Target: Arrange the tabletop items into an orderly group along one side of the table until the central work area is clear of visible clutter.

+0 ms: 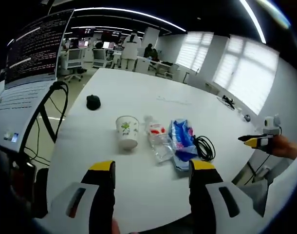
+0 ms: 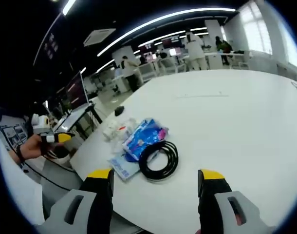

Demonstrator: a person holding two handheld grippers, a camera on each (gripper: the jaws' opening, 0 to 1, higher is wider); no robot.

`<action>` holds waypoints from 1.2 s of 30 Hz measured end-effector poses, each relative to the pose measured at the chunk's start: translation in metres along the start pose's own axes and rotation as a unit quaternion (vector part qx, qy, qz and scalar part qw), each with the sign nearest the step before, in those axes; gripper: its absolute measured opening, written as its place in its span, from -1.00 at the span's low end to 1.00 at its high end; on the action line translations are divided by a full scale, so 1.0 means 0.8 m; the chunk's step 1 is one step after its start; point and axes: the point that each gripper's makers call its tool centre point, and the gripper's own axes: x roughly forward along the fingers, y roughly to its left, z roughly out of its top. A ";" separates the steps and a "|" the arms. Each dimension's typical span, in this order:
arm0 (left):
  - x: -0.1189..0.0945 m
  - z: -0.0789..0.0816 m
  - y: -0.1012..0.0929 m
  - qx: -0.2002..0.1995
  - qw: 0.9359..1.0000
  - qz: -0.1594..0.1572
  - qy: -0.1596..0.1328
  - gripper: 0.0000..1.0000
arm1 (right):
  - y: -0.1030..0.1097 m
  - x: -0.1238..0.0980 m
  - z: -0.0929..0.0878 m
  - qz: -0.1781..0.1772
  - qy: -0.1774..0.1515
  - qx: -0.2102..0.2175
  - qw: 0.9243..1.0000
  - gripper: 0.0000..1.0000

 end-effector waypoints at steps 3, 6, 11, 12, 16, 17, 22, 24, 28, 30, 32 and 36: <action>0.000 -0.004 -0.003 0.015 1.000 -0.007 0.011 0.22 | -0.001 -0.001 0.002 -0.005 -0.006 0.003 1.000 0.42; 0.000 -0.007 -0.003 0.022 1.000 -0.011 0.018 0.22 | -0.001 -0.003 0.000 -0.008 -0.009 0.006 1.000 0.42; -0.002 -0.010 0.001 0.025 0.999 -0.015 0.024 0.21 | 0.005 -0.003 -0.005 -0.013 -0.011 0.014 1.000 0.41; -0.002 -0.012 0.003 0.025 0.999 -0.016 0.025 0.21 | 0.007 -0.002 -0.006 -0.012 -0.010 0.015 1.000 0.41; -0.003 -0.017 0.004 0.026 0.999 -0.019 0.032 0.19 | 0.007 0.002 -0.011 -0.016 -0.004 0.019 1.000 0.40; -0.004 -0.018 0.003 0.027 0.999 -0.021 0.036 0.19 | 0.008 0.003 -0.012 -0.015 -0.002 0.019 1.000 0.40; -0.005 -0.019 0.003 0.025 0.999 -0.022 0.040 0.16 | 0.016 0.005 -0.014 -0.015 -0.001 0.016 1.000 0.40; -0.005 -0.020 0.008 0.023 0.999 -0.021 0.040 0.15 | 0.013 0.006 -0.017 -0.016 0.000 0.020 1.000 0.40; -0.003 -0.024 0.013 0.018 0.999 -0.019 0.044 0.12 | 0.012 0.007 -0.014 -0.021 0.005 0.016 1.000 0.39; -0.003 -0.025 0.012 0.018 0.999 -0.020 0.048 0.10 | 0.010 0.008 -0.007 -0.020 -0.004 0.020 1.000 0.39; 0.000 -0.031 0.017 0.016 0.998 -0.022 0.055 0.09 | 0.010 0.007 -0.004 -0.022 -0.007 0.019 1.000 0.39; 0.001 -0.032 0.019 0.013 0.998 -0.019 0.058 0.06 | 0.006 0.006 -0.001 -0.028 -0.006 0.016 0.999 0.38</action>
